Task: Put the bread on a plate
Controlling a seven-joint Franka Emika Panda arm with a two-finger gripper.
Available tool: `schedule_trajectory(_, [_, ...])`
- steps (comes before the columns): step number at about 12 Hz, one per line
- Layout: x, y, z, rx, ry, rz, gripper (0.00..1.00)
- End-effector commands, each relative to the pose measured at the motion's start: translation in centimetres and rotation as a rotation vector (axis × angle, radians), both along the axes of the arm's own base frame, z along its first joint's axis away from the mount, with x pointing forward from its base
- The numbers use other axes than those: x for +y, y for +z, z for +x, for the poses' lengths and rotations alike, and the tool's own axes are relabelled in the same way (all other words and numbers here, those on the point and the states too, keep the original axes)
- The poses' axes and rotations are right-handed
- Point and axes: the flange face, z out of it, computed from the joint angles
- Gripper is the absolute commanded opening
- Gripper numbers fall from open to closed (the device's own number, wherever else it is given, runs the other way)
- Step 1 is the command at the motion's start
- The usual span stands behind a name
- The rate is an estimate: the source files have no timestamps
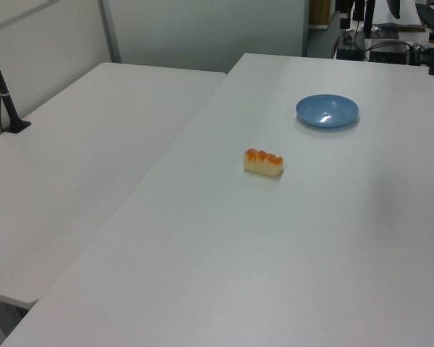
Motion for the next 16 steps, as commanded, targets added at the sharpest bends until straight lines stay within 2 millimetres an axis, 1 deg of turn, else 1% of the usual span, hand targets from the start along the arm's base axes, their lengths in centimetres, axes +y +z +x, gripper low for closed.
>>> schedule_trajectory(1, [1.33,-1.74,0.88,0.036,0.028,0.014,1.0])
schedule_trajectory(7, [0.99,-1.67,0.83,0.035,0.022,0.013,1.0])
schedule_trajectory(12, [1.04,-2.06,1.11,0.039,0.025,0.015,1.0])
schedule_trajectory(15, [1.15,-2.32,1.18,0.047,0.087,0.022,1.0])
schedule_trajectory(16, [1.15,-2.47,1.31,0.047,0.082,0.021,1.0])
